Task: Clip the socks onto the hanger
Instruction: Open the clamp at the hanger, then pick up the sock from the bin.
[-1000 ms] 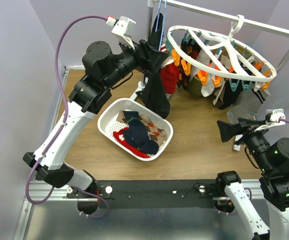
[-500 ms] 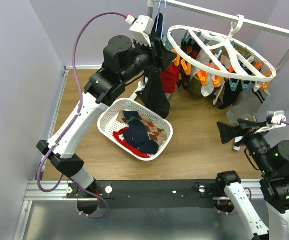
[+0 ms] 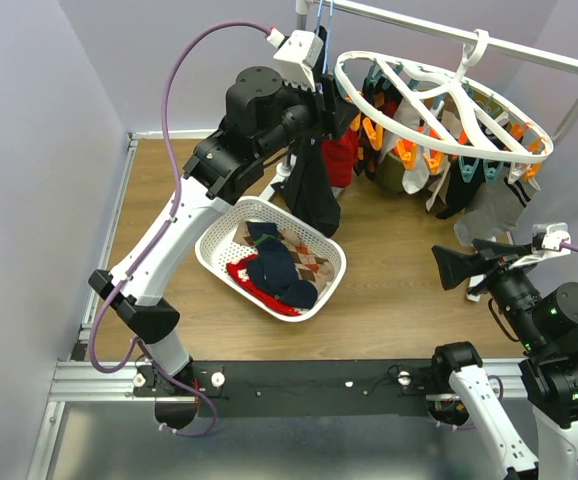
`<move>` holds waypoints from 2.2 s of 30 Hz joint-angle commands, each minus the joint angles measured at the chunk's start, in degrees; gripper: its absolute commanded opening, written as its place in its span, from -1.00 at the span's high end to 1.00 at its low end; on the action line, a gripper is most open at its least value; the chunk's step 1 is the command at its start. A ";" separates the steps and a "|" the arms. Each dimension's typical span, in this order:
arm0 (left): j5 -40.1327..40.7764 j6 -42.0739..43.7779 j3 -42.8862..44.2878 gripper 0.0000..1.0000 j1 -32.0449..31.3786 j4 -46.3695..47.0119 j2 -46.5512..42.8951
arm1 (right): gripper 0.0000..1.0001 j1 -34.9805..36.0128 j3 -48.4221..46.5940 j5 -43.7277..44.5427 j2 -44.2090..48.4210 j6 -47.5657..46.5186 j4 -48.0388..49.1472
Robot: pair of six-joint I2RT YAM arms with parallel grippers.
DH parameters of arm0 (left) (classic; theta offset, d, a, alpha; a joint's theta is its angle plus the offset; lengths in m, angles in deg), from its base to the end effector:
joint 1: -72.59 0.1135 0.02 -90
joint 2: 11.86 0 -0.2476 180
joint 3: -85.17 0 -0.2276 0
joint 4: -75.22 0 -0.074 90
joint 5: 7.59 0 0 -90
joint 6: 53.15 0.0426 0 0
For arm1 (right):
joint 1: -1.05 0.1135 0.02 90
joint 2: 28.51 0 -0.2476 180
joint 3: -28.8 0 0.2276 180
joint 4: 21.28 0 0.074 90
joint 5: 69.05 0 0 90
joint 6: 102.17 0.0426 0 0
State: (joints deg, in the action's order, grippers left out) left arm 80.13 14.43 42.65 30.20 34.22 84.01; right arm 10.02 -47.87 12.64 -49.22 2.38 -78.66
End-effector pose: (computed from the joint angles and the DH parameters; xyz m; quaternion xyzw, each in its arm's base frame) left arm 0.2441 -0.2251 0.5122 0.1359 0.6901 -0.3927 0.5925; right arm 0.0306 0.0111 0.3868 -0.0158 0.7155 0.1927 0.6713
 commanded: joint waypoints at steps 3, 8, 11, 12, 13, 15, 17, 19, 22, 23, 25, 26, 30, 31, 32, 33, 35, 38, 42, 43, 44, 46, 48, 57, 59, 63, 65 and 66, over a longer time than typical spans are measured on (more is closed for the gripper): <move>0.00 0.79 2.17 -0.25 -0.32 0.14 1.77 | -1.00 -0.18 0.92 -2.58 -0.38 -0.74 0.86; -1.23 0.71 2.26 -0.26 -0.41 1.54 1.86 | -1.00 -0.27 1.09 -3.72 -1.35 -1.10 1.48; -0.88 0.88 2.26 -0.26 -0.41 2.25 2.21 | -1.00 -0.18 1.35 -4.16 -1.70 -1.27 2.09; -0.97 0.88 2.35 -0.26 -0.41 2.51 2.30 | -1.00 -0.18 1.44 -4.25 -1.88 -1.36 2.44; -0.97 0.79 2.35 -0.25 -0.41 2.60 2.39 | -1.00 -0.18 1.44 -4.43 -1.97 -1.54 2.62; -1.06 0.71 2.26 -0.24 -0.41 3.04 2.65 | -1.00 -0.27 1.62 -4.87 -2.32 -1.54 2.88; -1.06 0.71 2.35 -0.24 -0.41 3.39 2.74 | -1.00 -0.18 1.79 -5.74 -2.58 -1.54 3.06; -0.71 0.71 2.26 -0.24 -0.41 3.83 3.00 | -1.00 -0.18 2.06 -6.53 -2.93 -1.45 3.41; -0.79 0.62 2.26 -0.20 -0.41 4.53 3.26 | -1.00 -0.18 2.41 -8.12 -3.46 -1.36 3.85; -0.88 0.70 2.35 -0.15 -0.41 4.71 3.35 | -1.00 -0.18 2.50 -8.82 -3.55 -1.45 3.85; -0.97 0.71 2.26 -0.10 -0.41 4.89 3.44 | -1.00 -0.27 2.67 -9.35 -3.90 -1.45 3.85; -0.97 0.71 2.26 -0.01 -0.41 4.97 3.44 | -1.00 -0.27 2.85 -10.05 -3.99 -1.45 3.94; -1.05 0.62 1.21 0.20 -0.41 5.50 3.09 | -1.00 -0.18 4.16 -13.91 -4.69 -0.93 4.73; -0.97 0.44 0.42 0.25 -0.41 5.67 3.00 | -1.00 -0.18 4.60 -15.05 -5.04 -0.57 4.99; -1.05 0.44 -0.11 0.33 -0.41 6.02 2.83 | -1.00 -0.27 5.65 -17.41 -5.65 -0.31 5.26; -1.23 0.35 -0.55 0.37 -0.41 6.38 2.39 | -1.00 -0.18 6.27 -18.83 -6.27 0.21 5.61; -1.32 0.09 -1.95 0.48 -0.41 6.73 2.12 | -1.00 -0.27 8.37 -22.77 -7.49 0.83 5.87; -1.41 -0.70 -3.62 0.61 -0.41 7.52 1.33 | -1.00 -0.18 10.84 -26.65 -8.64 1.80 6.31; -0.53 -1.40 -5.12 0.95 -0.50 7.87 0.46 | -1.00 -0.18 14.71 -29.47 -9.53 1.10 6.23; -0.09 -1.93 -5.29 1.00 -0.50 7.87 0.45 | -1.00 0.08 17.15 -29.65 -9.09 1.45 6.57; 0.35 -2.28 -5.82 1.00 -0.59 7.87 0.28 | -1.00 0.43 18.39 -28.96 -8.65 2.32 7.36; 1.49 -2.89 -6.44 1.00 -0.67 8.05 -0.16 | -1.00 1.22 22.25 -29.38 -7.60 4.08 9.47; 3.67 -3.16 -7.32 1.00 -1.03 8.14 -0.42 | -0.97 1.57 23.24 -29.21 -7.68 5.31 12.19; 7.38 -7.73 -9.43 1.00 -2.17 4.55 -0.17 | -0.97 5.96 25.00 -22.90 -19.61 4.18 15.88; 7.12 -8.26 -7.60 1.00 -2.17 3.13 0.45 | -0.97 9.65 23.69 -20.09 -22.69 3.74 16.68; 6.50 -7.65 -6.00 1.00 -2.26 2.08 1.50 | -0.97 16.94 22.01 -11.84 -30.08 2.51 21.76; 5.98 -6.77 -4.87 1.00 -2.26 1.55 1.95 | -0.96 20.55 20.17 -9.45 -34.12 1.98 23.01; 5.80 -6.50 -4.42 1.00 -2.17 1.02 2.56 | -0.97 21.69 19.29 -7.26 -35.35 1.98 24.14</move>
State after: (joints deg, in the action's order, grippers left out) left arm 85.44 7.90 35.83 28.52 40.10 84.36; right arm 26.41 -24.09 -4.72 -79.56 6.09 -61.30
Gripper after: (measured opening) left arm 0.294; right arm 0.985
